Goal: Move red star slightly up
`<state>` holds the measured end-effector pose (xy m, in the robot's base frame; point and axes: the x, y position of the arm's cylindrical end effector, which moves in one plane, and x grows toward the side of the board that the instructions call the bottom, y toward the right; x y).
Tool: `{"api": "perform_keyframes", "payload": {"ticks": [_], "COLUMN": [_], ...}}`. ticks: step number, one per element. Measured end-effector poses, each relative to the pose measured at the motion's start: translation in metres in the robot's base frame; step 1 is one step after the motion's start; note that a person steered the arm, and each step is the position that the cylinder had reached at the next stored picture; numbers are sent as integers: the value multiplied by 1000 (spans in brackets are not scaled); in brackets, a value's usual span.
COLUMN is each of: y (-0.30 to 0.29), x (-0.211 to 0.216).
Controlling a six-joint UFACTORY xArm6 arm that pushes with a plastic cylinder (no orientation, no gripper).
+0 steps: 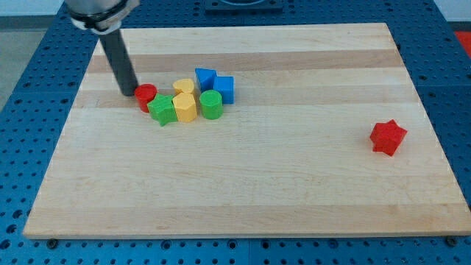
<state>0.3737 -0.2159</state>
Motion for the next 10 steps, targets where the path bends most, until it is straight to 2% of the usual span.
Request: {"api": "perform_keyframes", "payload": {"ticks": [1,2,5,6,8,9,10], "y": [-18,11,277,341,346,389,443], "x": [47,116,129,129,143,187,173]}}
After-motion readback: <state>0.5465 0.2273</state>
